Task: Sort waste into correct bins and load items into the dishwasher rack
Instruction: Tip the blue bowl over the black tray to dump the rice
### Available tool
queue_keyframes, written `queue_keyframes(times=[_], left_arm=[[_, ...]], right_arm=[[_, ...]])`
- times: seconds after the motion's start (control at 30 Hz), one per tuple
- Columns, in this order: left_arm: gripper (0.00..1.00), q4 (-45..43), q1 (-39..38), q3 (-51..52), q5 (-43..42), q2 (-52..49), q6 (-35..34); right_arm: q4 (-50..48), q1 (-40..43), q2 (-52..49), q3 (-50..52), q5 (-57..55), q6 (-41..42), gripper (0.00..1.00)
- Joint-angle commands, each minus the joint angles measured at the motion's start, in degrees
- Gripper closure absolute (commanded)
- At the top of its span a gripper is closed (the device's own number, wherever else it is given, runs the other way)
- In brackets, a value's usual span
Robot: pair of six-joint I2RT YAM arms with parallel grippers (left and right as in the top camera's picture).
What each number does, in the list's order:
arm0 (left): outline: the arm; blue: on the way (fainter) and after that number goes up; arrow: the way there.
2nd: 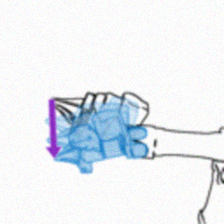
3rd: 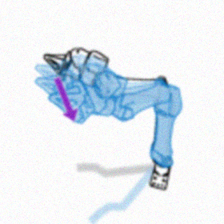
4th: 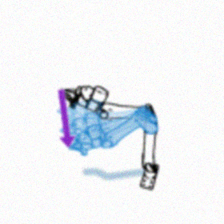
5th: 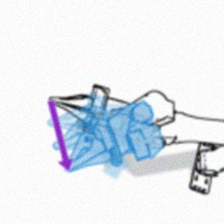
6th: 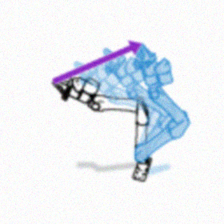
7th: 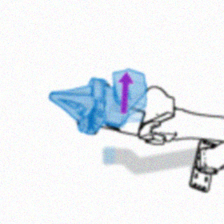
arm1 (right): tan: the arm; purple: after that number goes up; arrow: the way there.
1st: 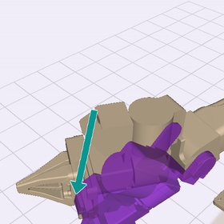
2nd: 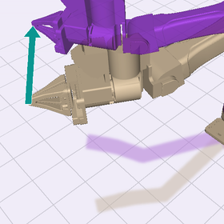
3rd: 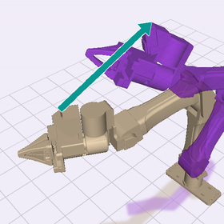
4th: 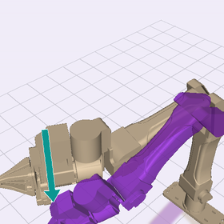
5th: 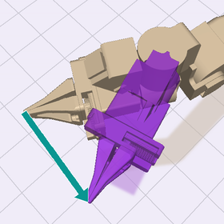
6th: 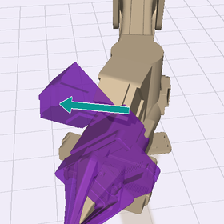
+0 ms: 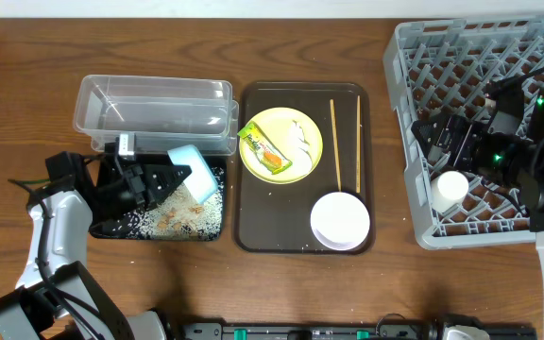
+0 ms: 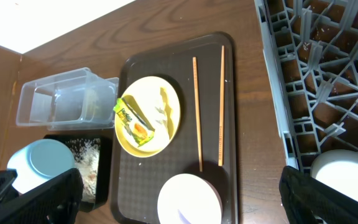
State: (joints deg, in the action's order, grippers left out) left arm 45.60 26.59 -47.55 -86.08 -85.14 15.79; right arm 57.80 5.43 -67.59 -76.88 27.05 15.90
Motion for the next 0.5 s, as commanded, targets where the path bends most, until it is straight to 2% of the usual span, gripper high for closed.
queue_keyframes(times=[0.0, 0.03, 0.07, 0.1, 0.17, 0.2, 0.3, 0.37, 0.4, 0.43, 0.47], left_arm=[[0.94, -1.77, 0.74, 0.39, 1.44, -0.68, -2.49], [0.94, -2.03, 0.83, 0.39, -0.39, -0.68, -5.44], [0.94, -2.03, 0.83, 0.39, -3.89, -0.68, -5.49], [0.94, -2.43, 0.83, 0.35, -3.74, -0.61, -5.09], [0.94, -3.61, 0.90, 0.37, 3.28, -0.59, -8.04], [0.94, -3.45, 0.98, 0.39, 3.93, -0.59, -10.86], [0.94, -3.45, 0.61, 0.44, 0.00, -0.59, -7.72], [0.94, -3.02, 0.63, 0.44, -4.17, -0.57, -10.25], [0.94, -2.21, 0.24, 0.33, -4.04, -0.28, -10.45], [0.94, -2.73, -0.04, 0.33, -3.06, -0.02, -7.48], [0.94, -3.08, -0.15, 0.33, 0.98, -0.02, -6.45]], right_arm=[[0.04, -0.48, 0.46, -0.59, 0.70, 0.46, 0.02], [0.07, -0.48, 0.48, -0.59, 0.68, 0.76, 0.02], [0.13, -0.48, 0.48, -0.59, 0.81, 0.81, 0.02], [0.24, -0.48, 0.52, -0.59, 0.90, 0.81, 0.02], [0.20, -0.48, 0.52, -0.59, 0.87, 0.79, 0.01], [0.07, -0.48, 0.52, -0.59, 0.87, 0.81, 0.01], [0.24, -0.48, 0.52, -0.59, 0.92, 0.81, 0.01], [0.24, -0.48, 0.52, -0.59, 0.92, 0.81, 0.01], [0.24, -0.48, 0.52, -0.59, 0.92, 0.81, 0.02], [0.26, -0.48, 0.52, -0.59, 0.92, 0.81, 0.01], [0.26, -0.48, 0.52, -0.59, 0.92, 0.79, 0.01]])
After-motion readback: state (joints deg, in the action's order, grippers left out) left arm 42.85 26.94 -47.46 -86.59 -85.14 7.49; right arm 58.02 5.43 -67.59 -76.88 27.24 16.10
